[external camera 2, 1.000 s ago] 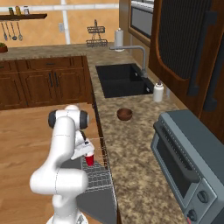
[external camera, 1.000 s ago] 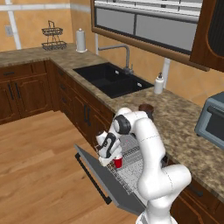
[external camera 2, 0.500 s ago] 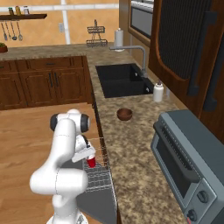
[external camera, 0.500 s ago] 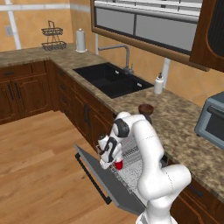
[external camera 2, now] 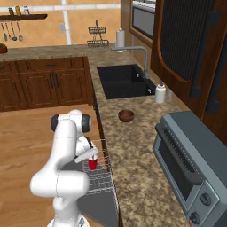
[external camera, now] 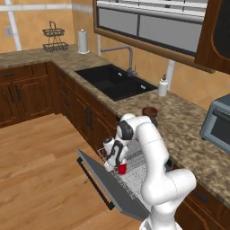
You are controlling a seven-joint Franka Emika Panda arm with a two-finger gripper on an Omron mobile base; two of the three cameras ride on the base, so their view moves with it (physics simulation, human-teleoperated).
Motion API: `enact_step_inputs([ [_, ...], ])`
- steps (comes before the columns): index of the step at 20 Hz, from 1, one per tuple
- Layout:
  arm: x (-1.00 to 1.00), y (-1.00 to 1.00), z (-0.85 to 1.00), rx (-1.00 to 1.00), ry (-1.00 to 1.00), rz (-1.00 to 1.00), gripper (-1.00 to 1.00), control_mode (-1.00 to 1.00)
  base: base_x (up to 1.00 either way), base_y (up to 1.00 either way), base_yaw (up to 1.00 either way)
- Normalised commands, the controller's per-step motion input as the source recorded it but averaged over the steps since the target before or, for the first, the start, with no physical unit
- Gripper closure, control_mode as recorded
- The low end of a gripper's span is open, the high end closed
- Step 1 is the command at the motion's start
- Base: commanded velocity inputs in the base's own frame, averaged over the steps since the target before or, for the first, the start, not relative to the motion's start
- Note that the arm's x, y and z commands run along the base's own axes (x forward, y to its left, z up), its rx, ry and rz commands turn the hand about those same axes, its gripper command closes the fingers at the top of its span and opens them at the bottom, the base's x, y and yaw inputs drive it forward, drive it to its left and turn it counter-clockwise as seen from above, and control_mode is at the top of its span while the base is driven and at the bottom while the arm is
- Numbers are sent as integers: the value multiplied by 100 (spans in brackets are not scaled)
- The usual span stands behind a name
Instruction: Pick up the cup and bowl from the counter, place them in the dishwasher, and close the dishwasher door.
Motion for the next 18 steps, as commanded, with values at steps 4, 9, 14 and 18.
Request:
enact_step_inputs([
  [4,24,19,50,0,-4,-3,-100,-100,0,0,0],
  [9,0,18,89,0,0,-4,-100,-100,0,0,0],
  [14,-58,-1,34,16,-6,-15,-100,-100,0,0,0],
  [18,-100,-1,35,29,-22,-29,-100,-100,0,0,0],
])
